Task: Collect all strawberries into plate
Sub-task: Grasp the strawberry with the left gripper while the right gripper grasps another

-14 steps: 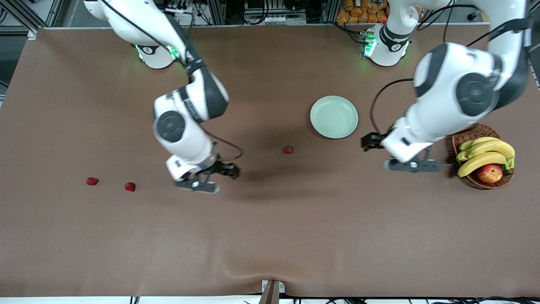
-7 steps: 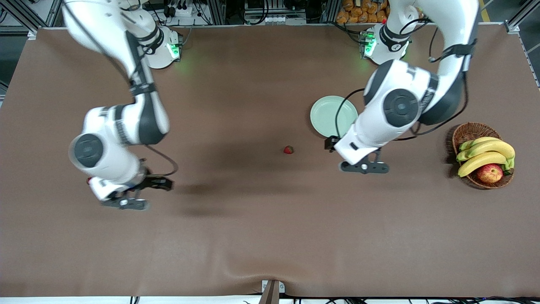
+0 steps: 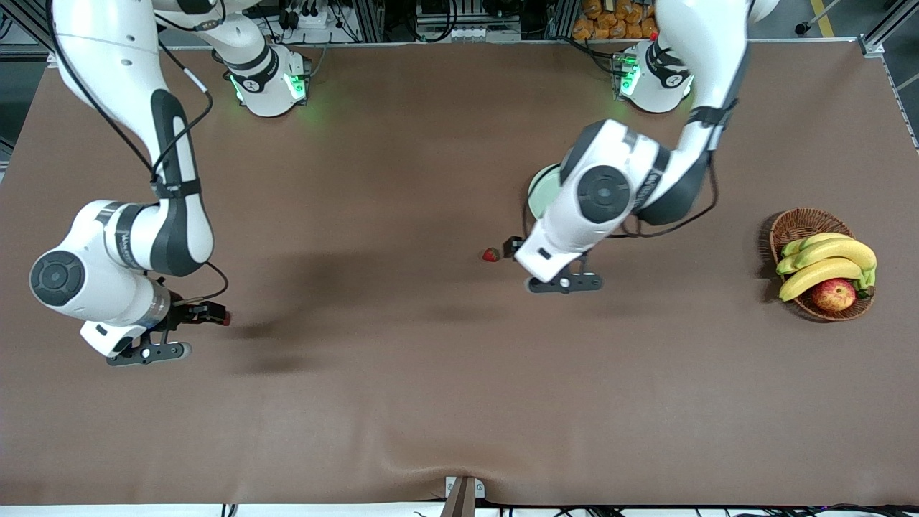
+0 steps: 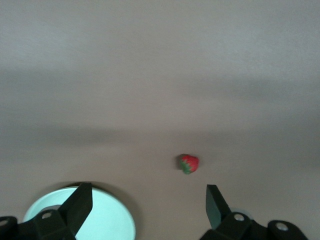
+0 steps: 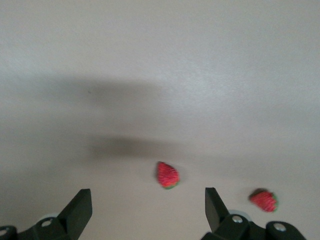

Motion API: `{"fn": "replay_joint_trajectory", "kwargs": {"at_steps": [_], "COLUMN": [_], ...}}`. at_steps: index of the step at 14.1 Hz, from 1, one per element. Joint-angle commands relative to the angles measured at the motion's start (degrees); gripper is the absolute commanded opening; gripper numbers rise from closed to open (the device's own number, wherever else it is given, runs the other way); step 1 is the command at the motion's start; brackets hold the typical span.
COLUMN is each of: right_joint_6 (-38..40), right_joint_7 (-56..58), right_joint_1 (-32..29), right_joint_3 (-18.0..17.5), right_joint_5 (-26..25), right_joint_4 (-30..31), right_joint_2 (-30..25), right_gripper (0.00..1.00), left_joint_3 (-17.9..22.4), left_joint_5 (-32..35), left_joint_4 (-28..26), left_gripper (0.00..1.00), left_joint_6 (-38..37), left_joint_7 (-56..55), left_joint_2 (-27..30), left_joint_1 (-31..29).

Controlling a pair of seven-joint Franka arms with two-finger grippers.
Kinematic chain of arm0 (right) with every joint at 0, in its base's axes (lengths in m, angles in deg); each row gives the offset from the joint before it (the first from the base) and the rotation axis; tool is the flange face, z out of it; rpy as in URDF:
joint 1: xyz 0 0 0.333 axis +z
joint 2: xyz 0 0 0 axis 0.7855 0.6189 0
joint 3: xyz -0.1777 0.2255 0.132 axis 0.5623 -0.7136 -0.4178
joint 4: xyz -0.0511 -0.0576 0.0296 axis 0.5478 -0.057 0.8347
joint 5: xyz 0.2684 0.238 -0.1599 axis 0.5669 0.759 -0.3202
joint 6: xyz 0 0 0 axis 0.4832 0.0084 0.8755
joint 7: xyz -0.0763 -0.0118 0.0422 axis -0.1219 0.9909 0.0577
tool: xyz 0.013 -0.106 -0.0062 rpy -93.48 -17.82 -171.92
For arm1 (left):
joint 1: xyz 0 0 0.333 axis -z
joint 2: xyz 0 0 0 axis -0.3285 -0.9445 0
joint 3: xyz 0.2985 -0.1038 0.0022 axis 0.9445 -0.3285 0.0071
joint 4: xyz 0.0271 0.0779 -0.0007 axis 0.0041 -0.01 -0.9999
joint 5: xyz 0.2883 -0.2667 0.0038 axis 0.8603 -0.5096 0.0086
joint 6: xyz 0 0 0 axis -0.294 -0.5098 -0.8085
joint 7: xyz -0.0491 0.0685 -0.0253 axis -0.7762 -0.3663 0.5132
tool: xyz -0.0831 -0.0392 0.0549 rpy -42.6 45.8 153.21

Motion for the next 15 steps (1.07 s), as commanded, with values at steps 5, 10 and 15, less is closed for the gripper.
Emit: {"fn": "replay_joint_trajectory", "kwargs": {"at_steps": [5, 10, 15], "right_joint_6": [-1.5, -1.5, -4.0], "right_joint_7": [15.2, 15.9, 20.2], "right_joint_1": [-2.7, -5.4, -7.1], "right_joint_3": [-1.3, -5.9, -6.8], "right_joint_5": [0.0, 0.1, 0.1], "right_joint_4": [0.3, 0.4, 0.3], "right_joint_2": [4.8, 7.0, 8.8], "right_gripper": [1.00, 1.00, 1.00], "left_joint_3": [0.5, 0.4, 0.4], "left_joint_5": [1.4, 1.7, 1.7], "left_joint_4": [0.1, -0.1, -0.8], "left_gripper": [1.00, 1.00, 0.81], "left_joint_6": [7.8, 13.3, 14.2], "left_joint_7": [-2.6, -5.0, -5.0], "left_joint_2": [-8.1, -12.0, -13.6], "left_joint_1": [6.4, 7.3, 8.5]}}
